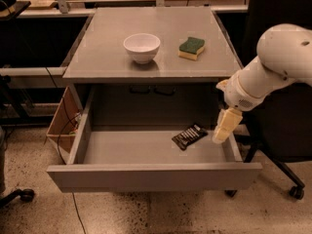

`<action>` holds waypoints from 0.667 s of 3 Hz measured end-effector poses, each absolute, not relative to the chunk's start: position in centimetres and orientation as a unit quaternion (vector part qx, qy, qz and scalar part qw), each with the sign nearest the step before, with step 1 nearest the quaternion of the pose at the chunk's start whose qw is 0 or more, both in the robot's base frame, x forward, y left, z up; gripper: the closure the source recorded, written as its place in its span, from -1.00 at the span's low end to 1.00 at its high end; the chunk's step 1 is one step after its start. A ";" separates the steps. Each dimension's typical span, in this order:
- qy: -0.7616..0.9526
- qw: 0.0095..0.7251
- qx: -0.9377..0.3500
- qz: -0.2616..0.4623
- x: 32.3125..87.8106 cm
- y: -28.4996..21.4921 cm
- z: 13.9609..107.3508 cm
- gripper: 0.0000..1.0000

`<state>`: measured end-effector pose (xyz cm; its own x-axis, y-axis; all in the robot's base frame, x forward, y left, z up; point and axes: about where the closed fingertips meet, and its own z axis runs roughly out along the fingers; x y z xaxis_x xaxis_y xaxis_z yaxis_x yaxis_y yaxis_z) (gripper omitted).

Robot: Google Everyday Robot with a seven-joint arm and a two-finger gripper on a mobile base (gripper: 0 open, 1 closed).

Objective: Pick rxbar chocolate from top drawer and place on counter

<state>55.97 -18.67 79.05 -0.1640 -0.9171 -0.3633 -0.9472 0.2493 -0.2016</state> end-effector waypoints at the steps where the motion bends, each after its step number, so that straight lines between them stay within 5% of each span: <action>1: 0.769 0.216 -0.599 0.059 58.0 -17.5 74.9 -1.00; 2: 0.777 0.219 -0.585 0.078 59.7 -16.1 71.5 -1.00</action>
Offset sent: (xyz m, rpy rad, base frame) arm 0.0583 0.0400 -0.1142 0.1295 0.0679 -0.0772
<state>59.69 -16.12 71.45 -0.2205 -0.8751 -0.4308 -0.9431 0.3040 -0.1348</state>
